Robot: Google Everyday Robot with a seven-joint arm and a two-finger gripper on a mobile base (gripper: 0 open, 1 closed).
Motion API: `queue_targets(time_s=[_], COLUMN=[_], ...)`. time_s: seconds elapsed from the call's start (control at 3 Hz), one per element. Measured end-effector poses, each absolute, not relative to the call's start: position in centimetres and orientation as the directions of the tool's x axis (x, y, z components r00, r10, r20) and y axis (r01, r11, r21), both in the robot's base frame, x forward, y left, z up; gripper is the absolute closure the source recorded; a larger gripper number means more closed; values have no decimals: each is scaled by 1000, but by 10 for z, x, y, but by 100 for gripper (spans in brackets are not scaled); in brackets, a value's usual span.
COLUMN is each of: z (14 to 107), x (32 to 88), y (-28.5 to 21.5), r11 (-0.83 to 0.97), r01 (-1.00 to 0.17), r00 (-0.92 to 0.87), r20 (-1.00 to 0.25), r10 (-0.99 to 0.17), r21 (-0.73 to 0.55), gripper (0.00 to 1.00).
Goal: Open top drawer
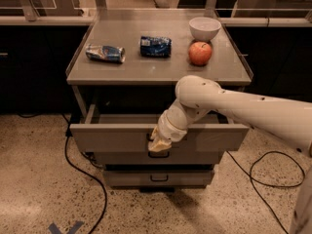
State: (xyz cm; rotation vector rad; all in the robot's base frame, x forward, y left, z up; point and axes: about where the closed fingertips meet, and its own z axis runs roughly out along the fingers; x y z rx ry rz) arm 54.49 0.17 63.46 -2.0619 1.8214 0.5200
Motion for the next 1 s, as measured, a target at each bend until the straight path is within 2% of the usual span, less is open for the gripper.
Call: queue_targets(time_s=[1.0], z=[638], x=[533], y=[3], r11=[-131], r01=[-991], r00=[133], r20=[-405], r10=[-905], r21=[-33], gripper=[100])
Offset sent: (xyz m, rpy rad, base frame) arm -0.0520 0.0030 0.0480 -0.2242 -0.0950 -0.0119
